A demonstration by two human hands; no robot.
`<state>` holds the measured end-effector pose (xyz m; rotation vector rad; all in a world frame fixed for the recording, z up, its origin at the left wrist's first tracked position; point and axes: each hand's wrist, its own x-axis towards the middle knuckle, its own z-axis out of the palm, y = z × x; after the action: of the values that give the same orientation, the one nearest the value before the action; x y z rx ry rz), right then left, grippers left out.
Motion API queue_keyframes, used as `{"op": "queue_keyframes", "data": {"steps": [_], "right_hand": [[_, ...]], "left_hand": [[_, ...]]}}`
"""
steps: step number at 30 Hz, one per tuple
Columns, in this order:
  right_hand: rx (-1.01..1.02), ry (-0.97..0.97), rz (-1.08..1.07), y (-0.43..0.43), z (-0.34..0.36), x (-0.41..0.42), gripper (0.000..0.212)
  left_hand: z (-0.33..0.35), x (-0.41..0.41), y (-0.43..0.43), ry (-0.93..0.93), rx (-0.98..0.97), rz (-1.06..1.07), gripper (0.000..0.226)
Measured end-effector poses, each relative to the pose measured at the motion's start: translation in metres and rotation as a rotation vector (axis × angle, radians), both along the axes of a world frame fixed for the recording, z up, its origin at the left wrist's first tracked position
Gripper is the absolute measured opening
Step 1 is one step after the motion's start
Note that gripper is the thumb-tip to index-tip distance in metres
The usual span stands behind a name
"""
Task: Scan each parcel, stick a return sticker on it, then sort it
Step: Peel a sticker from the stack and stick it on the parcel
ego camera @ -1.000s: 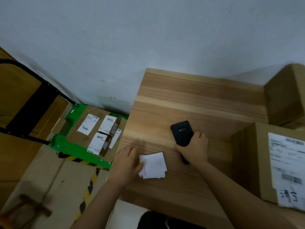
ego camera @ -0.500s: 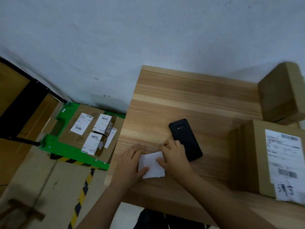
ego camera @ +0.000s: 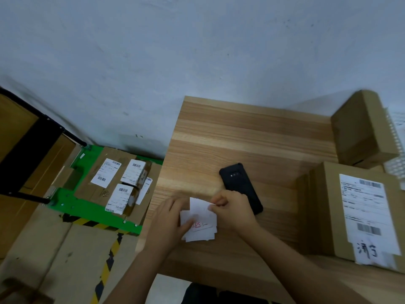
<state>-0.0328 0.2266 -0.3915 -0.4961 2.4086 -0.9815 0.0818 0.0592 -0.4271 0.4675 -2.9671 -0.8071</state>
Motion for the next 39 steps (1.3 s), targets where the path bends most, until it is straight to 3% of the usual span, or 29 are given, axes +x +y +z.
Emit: {"op": "queue_keyframes", "data": {"steps": [4,11,14,27,39], "right_hand": [[-0.094,0.033,-0.075,0.012,0.03,-0.015,0.009],[-0.255,0.182,-0.294,0.059,0.096,-0.051,0.01],[-0.288,0.237,-0.354,0.095,0.12,-0.065,0.01],[-0.42,0.436,-0.393,0.299,0.188,-0.104,0.008],[-0.535,0.328,-0.33,0.393,0.194,-0.103,0.008]], "left_hand": [[0.026,-0.02,0.01,0.003,0.093,0.025,0.054],[0.108,-0.076,0.065,0.252,0.438,0.113,0.02],[0.141,-0.105,0.101,0.362,0.497,0.101,0.004],[0.202,-0.166,0.302,0.492,0.654,-0.016,0.006],[0.222,-0.171,0.399,0.482,0.725,-0.032,0.003]]}}
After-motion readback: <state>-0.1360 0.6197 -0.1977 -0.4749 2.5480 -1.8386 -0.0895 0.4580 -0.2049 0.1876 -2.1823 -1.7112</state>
